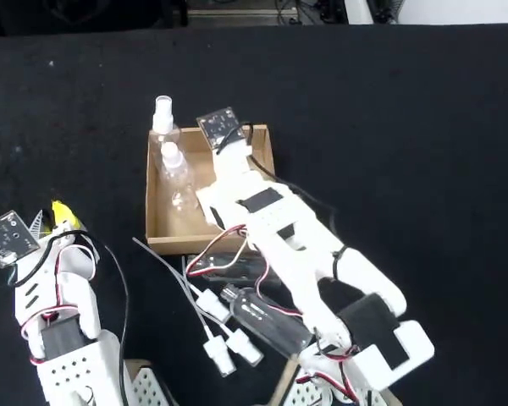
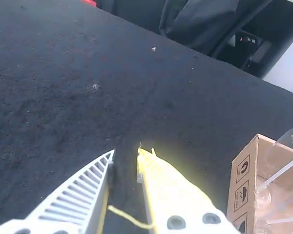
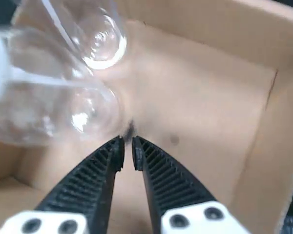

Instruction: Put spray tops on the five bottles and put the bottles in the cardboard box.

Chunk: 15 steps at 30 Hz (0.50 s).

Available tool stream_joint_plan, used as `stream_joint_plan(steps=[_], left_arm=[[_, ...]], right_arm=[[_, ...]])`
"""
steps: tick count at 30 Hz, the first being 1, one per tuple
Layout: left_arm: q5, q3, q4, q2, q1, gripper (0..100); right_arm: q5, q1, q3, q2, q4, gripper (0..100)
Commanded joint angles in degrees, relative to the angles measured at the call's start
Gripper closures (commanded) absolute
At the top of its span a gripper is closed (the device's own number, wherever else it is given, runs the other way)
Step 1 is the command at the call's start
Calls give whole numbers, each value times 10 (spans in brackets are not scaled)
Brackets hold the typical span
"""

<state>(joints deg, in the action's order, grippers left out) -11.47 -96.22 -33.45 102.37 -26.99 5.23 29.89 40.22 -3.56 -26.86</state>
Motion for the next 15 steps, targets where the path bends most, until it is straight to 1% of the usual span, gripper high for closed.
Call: stream_joint_plan(steps=[1, 6, 10, 15], left_arm=[[2, -13, -2, -2, 7, 936], [2, -13, -2, -2, 8, 935], [2, -13, -2, -2, 8, 935], [2, -13, -2, -2, 8, 935]], right_arm=[[-1, 10, -33, 3, 43, 988], [4, 11, -3, 6, 98, 988], [53, 10, 28, 7, 160, 988], [54, 11, 43, 6, 173, 988]])
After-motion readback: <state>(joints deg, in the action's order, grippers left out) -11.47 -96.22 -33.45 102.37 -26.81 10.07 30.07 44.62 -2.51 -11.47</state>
